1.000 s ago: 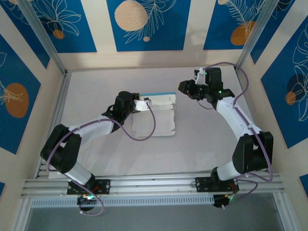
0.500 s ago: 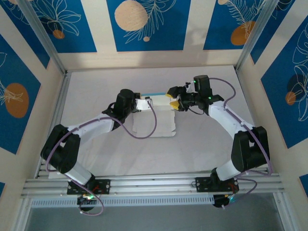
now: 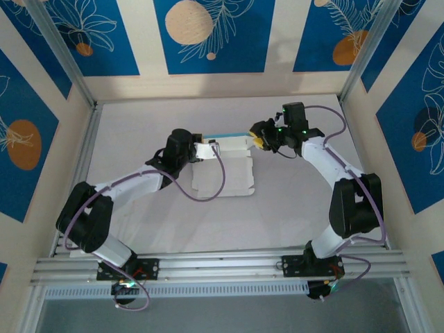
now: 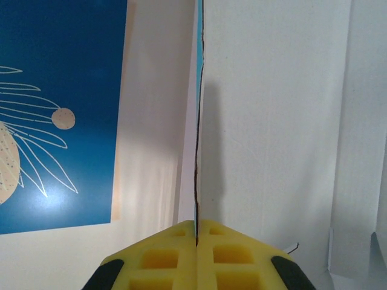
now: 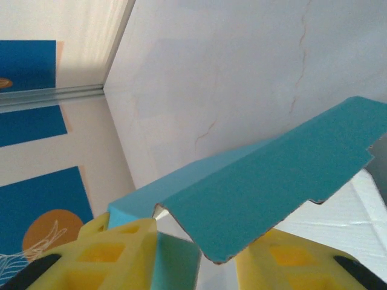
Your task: Fold the paper box
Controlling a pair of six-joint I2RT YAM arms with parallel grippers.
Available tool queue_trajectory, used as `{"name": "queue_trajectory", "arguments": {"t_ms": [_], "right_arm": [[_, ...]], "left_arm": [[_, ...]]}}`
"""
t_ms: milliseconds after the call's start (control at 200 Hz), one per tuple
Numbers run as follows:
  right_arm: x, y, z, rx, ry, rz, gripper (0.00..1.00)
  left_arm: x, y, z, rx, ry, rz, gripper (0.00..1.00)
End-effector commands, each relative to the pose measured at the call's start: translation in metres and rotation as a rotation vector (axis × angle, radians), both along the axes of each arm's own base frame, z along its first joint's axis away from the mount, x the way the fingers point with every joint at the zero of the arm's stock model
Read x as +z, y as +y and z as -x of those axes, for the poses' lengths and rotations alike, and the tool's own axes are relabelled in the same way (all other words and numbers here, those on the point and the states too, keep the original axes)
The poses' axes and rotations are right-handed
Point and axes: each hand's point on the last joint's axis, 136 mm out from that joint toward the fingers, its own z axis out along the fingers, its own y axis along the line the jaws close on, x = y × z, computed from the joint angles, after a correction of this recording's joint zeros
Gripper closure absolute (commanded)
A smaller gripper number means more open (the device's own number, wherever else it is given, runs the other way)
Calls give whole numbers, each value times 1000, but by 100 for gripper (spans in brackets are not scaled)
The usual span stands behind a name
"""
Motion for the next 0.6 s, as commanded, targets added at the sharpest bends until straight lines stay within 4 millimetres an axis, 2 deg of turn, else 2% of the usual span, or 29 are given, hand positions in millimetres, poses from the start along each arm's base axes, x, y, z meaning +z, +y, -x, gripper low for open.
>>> {"name": "queue_trajectory", "arguments": {"t_ms": [0, 140, 210, 385, 595], "right_arm": [[-1, -2, -5, 17, -18, 54, 73], [-9, 4, -1, 50, -19, 88, 92], [-14, 9, 2, 67, -17, 85, 98], [-22, 28, 12, 157, -30, 99, 98], [-33, 26, 17, 164, -22, 140, 91]], "left_arm": [[13, -9, 7, -38, -21, 48, 100], [13, -12, 6, -39, -22, 50, 100], [10, -14, 7, -42, -26, 42, 100], [-1, -21, 5, -39, -80, -16, 100], [1, -30, -4, 0, -245, -62, 100]]}}
